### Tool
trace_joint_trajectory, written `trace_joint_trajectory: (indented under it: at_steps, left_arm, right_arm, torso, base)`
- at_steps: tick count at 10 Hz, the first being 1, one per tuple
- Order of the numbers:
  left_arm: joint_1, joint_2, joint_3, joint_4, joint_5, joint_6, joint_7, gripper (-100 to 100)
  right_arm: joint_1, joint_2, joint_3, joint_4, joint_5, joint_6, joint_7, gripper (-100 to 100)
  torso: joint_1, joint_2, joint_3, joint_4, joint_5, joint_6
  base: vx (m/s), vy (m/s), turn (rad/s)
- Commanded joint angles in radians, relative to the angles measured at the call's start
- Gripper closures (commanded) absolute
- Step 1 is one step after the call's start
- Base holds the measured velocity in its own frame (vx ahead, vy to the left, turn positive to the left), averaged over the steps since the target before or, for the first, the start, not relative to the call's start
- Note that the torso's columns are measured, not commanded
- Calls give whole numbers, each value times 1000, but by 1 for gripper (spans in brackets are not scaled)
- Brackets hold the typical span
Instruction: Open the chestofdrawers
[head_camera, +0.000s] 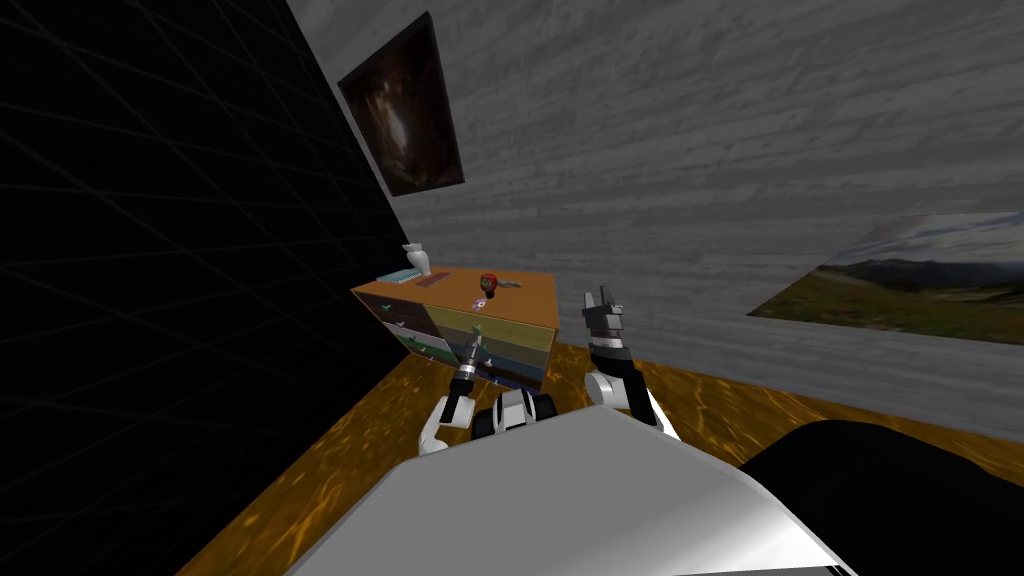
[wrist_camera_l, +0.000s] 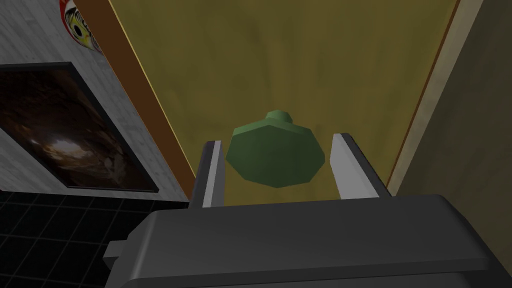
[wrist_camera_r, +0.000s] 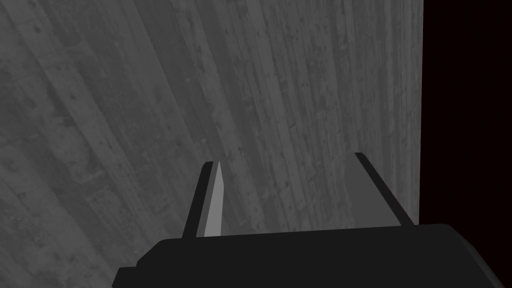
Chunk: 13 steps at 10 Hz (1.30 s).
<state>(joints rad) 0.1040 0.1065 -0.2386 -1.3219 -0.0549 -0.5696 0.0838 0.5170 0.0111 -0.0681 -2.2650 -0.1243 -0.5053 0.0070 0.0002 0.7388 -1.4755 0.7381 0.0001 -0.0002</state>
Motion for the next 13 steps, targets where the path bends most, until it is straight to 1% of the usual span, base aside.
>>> trace_joint_trajectory:
  at_steps: [1, 2, 3, 4, 5, 6, 7, 8, 9, 10, 11, 12, 13]
  left_arm:
    - [23, 36, 50, 22, 50, -21, 2, 100]
    - [23, 36, 53, 22, 51, -21, 2, 100]
    - [45, 72, 94, 41, 93, -37, 4, 100]
    - [45, 72, 107, 41, 102, -37, 4, 100]
    - [67, 108, 144, 60, 141, -53, 6, 100]
    - [67, 108, 160, 60, 153, -53, 6, 100]
    - [89, 145, 195, 79, 191, -68, 8, 100]
    - [89, 145, 214, 79, 205, -68, 8, 100]
    - [111, 181, 248, 98, 241, -84, 10, 100]
    - [111, 181, 267, 98, 256, -84, 10, 100]
    - [133, 217, 303, 118, 295, -99, 12, 100]
    - [133, 217, 321, 118, 307, -99, 12, 100]
    - [155, 253, 358, 137, 348, -115, 14, 100]
  right_arm:
    - [0, 0, 0, 0, 0, 0, 0, 0]
    - [0, 0, 0, 0, 0, 0, 0, 0]
    - [0, 0, 0, 0, 0, 0, 0, 0]
    - [-1, 0, 0, 0, 0, 0, 0, 0]
    - [0, 0, 0, 0, 0, 0, 0, 0]
    - [-1, 0, 0, 0, 0, 0, 0, 0]
    - [0, 0, 0, 0, 0, 0, 0, 0]
    - [0, 0, 0, 0, 0, 0, 0, 0]
    - [0, 0, 0, 0, 0, 0, 0, 0]
    - [0, 0, 0, 0, 0, 0, 0, 0]
    - [0, 0, 0, 0, 0, 0, 0, 0]
    - [0, 0, 0, 0, 0, 0, 0, 0]
    - [0, 0, 0, 0, 0, 0, 0, 0]
  torso:
    - [-1, -1, -1, 0, 0, 0]
    - [-2, 3, 2, 1, -1, 1]
    - [-1, 4, 2, 1, 0, 0]
    - [1, 3, 2, 1, 0, 0]
    - [1, 0, 0, 0, 0, 0]
    - [-2, 0, 0, 0, 0, 0]
    - [0, -3, -2, -1, 0, 0]
    - [0, -3, -2, -1, 0, 0]
    - [1, -3, -2, -1, 0, 0]
    - [0, 1, 0, 0, 0, 0]
    - [0, 0, 0, 0, 0, 0]
    - [-1, 0, 0, 0, 0, 1]
    - [0, -1, 0, 0, 0, 0]
  base:
    - [-101, -28, -374]
    - [-130, -21, -403]
    - [-157, -6, -382]
    - [-142, -19, -339]
    - [-161, -58, -461]
    - [-121, -42, -402]
    - [-108, -48, -408]
    - [-94, -49, -379]
    - [-135, -54, -434]
    - [-115, -53, -273]
    - [-118, -67, -440]
    - [-110, -66, -382]
    - [-139, -89, -375]
